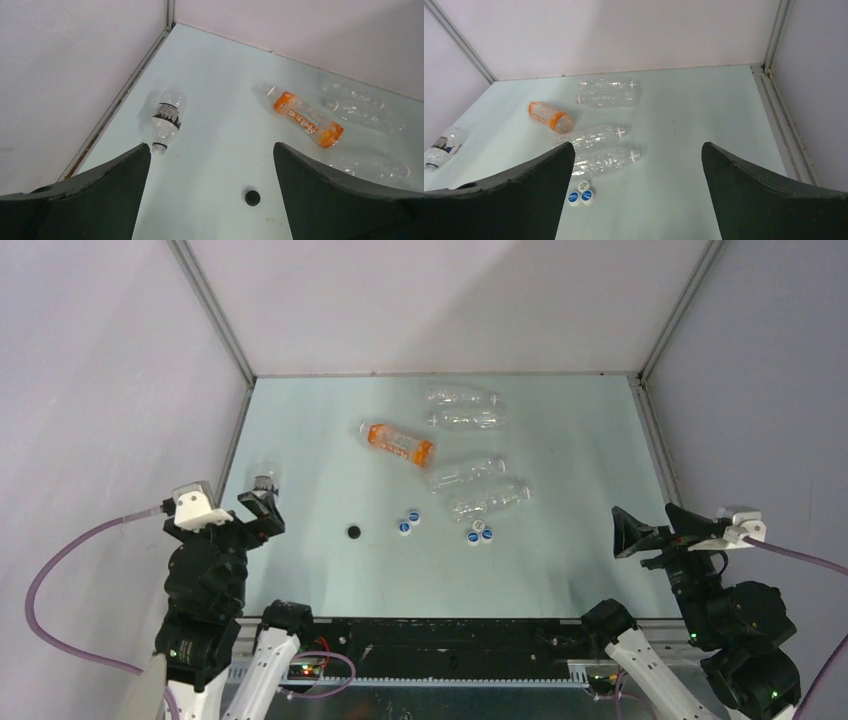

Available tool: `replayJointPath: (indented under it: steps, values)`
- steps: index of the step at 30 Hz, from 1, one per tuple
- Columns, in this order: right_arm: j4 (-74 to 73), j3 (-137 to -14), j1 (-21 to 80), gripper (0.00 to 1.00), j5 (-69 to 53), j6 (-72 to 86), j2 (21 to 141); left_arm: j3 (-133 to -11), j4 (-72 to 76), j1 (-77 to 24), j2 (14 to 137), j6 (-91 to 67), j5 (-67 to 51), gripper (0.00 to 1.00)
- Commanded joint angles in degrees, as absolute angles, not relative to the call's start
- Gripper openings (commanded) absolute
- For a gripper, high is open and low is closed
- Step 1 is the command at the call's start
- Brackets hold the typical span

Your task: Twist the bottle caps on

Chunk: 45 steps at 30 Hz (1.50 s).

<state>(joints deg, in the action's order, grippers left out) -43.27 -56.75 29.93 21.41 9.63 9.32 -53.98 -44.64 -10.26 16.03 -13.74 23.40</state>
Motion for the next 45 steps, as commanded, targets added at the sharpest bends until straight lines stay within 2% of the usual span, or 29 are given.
replayJointPath:
  steps: [1, 13, 18, 22, 30, 36, 45]
  values:
    - [-43.5, -58.0, 30.3, 1.0, 23.8, 10.1, 13.3, -53.2, -41.7, -10.5, 18.9, -8.9, 24.4, 1.0]
    - [-40.8, -57.3, 30.3, 1.0, 20.8, 9.6, 25.3, -52.2, -38.0, -10.5, 31.2, -7.2, 22.0, 1.0]
    - [-41.0, -58.0, 30.1, 1.0, 14.5, 9.4, 30.7, -56.2, -38.6, -10.5, 42.7, -7.5, 19.0, 1.0]
    - [-40.5, -58.0, 30.0, 1.0, 10.1, 7.9, 35.7, -60.8, -41.1, -10.0, 54.0, -6.8, 23.6, 1.0]
    - [-39.0, -56.6, 30.0, 1.0, 3.0, 7.9, 41.0, -69.6, -43.3, 1.3, 76.2, -5.1, 25.8, 1.0]
    - [-38.8, -54.8, 30.0, 1.0, 0.9, 8.6, 41.0, -73.4, -39.9, 9.4, 89.7, -6.5, 18.9, 1.0]
    - [-39.1, -54.7, 29.9, 1.0, -0.2, 7.7, 41.9, -76.1, -34.7, 13.5, 101.4, -7.8, 13.0, 1.0]
